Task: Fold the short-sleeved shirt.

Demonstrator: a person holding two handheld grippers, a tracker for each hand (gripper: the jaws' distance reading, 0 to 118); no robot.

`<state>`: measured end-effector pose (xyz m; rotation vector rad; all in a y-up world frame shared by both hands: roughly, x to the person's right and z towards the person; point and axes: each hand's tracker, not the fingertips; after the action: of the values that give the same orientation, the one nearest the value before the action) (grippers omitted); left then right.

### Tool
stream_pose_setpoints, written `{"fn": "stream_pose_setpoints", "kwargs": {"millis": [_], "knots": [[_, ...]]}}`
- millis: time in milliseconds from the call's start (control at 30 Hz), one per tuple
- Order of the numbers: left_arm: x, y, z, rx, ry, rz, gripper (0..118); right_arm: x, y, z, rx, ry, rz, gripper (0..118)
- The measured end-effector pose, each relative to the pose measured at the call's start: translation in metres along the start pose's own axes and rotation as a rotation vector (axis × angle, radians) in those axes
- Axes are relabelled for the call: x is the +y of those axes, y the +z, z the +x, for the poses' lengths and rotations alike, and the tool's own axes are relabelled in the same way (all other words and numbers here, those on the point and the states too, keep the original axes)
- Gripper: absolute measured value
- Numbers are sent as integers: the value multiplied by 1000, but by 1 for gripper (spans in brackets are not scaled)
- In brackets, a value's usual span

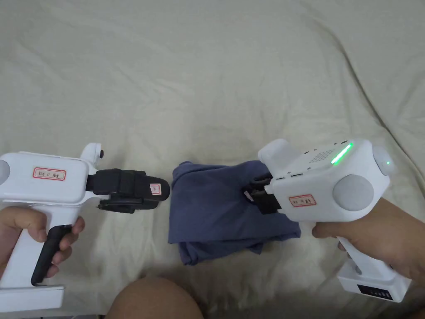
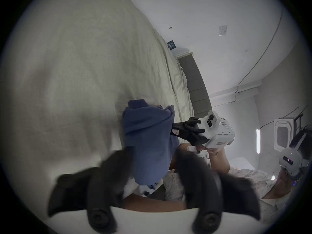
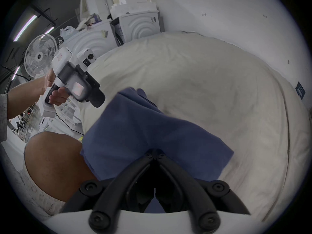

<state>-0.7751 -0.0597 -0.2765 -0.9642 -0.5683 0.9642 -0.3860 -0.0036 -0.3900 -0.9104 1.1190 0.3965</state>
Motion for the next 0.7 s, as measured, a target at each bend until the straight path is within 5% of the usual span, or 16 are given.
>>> {"fn": "stream_pose_setpoints", "kwargs": {"millis": [33,100,700], "knots": [[1,-3,-5,-30,17,-10,82,0,-2,2,-3,-14,-17,0],[0,-11,-7,-37,31,1,94,0,-6,2,3,-15,-22,0],[7,-92,-13,-213,18,-129,95,0,-9,5,38,-18,-23,0]]}}
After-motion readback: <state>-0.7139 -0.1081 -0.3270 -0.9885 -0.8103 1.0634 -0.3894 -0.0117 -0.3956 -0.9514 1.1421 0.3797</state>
